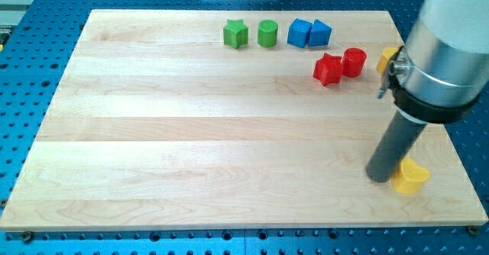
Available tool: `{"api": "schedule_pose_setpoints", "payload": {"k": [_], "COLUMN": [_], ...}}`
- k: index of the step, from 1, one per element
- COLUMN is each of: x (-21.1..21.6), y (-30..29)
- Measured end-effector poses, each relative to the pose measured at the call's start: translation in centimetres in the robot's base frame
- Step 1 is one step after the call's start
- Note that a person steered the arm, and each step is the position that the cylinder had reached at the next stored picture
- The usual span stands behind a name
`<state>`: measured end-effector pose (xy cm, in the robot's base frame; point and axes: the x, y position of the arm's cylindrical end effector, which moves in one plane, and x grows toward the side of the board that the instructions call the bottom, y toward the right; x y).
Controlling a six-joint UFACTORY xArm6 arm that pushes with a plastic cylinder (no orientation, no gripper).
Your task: Move the red blocks near the yellow heart
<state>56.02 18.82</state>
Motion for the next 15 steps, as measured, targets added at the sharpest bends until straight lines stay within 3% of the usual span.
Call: {"api": "schedule_pose_setpoints", "payload": {"k": [2, 3, 6, 8, 9, 10, 11, 12, 13, 15], "x": [-4.7, -7.6, -8.7, -17.2, -22.6, -23.0, -21.4, -18.6, -11.7, -17.1], "y": [-17.6, -18.6, -18.2, -21.6, -19.9, -13.9, -6.3, -4.0, -3.4, -4.3]}}
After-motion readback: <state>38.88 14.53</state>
